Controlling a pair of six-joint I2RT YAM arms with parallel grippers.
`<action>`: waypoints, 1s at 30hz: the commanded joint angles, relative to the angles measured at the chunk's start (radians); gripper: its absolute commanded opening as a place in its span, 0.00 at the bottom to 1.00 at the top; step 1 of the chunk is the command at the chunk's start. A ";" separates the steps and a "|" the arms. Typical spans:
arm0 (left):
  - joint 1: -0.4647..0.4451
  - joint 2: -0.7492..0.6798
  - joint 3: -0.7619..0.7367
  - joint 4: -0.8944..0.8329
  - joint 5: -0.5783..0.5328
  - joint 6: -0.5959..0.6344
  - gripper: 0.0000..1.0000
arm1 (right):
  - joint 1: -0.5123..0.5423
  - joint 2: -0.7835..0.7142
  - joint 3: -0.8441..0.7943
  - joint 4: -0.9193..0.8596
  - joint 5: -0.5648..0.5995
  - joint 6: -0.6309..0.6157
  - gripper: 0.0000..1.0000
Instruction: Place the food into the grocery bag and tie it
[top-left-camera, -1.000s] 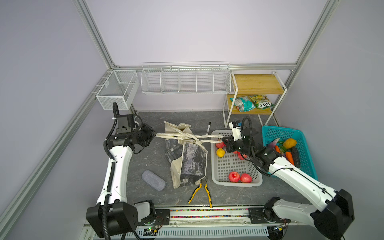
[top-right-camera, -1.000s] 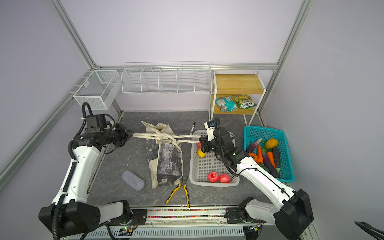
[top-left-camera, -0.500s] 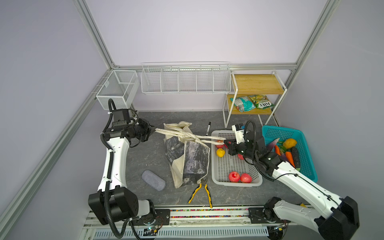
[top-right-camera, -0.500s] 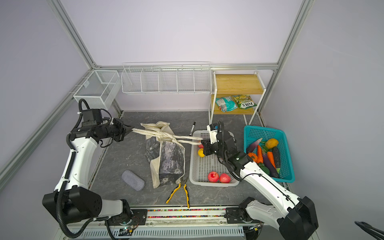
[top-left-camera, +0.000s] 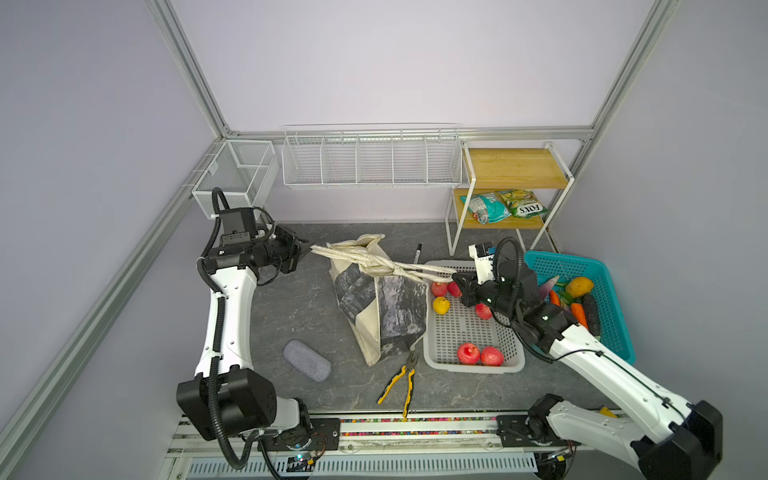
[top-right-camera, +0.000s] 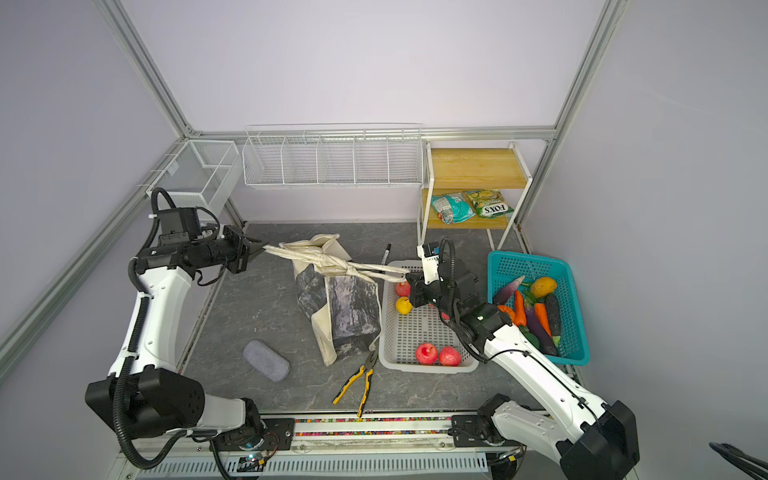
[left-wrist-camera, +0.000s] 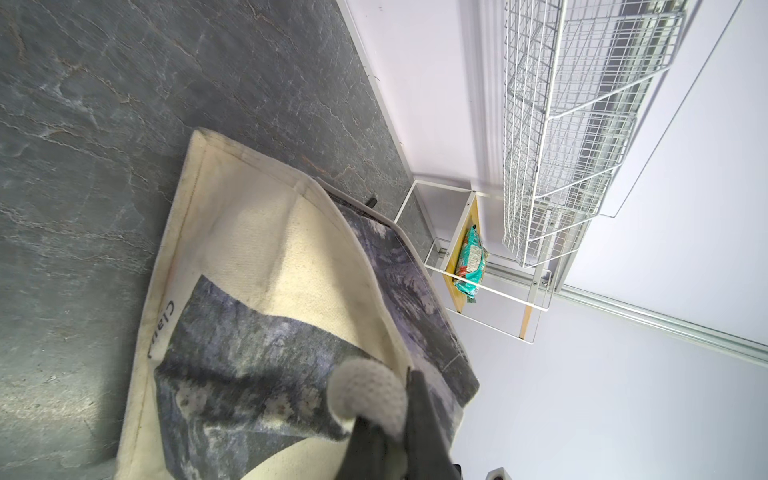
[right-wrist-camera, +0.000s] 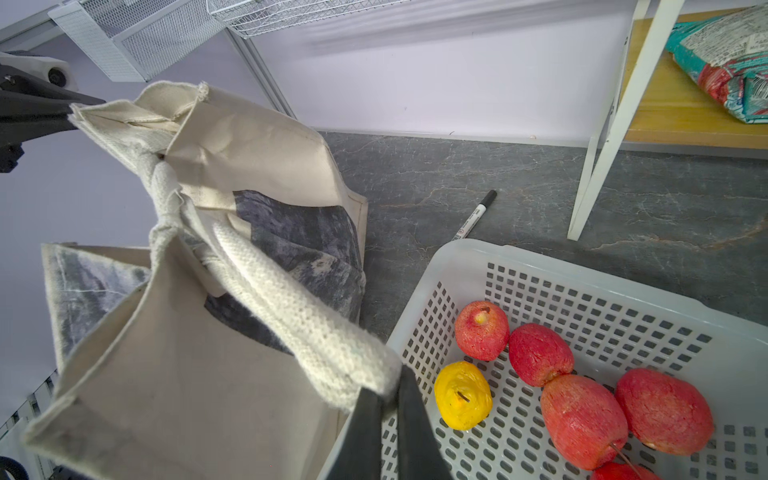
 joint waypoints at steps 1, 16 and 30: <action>0.174 0.039 0.090 0.343 -0.394 -0.002 0.00 | -0.152 -0.051 -0.013 -0.241 0.458 -0.018 0.07; 0.155 0.093 0.066 0.325 -0.370 0.019 0.00 | -0.146 -0.061 -0.073 -0.237 0.415 0.021 0.07; 0.104 0.071 0.046 0.303 -0.276 0.098 0.03 | -0.087 -0.028 -0.092 -0.056 0.194 -0.017 0.07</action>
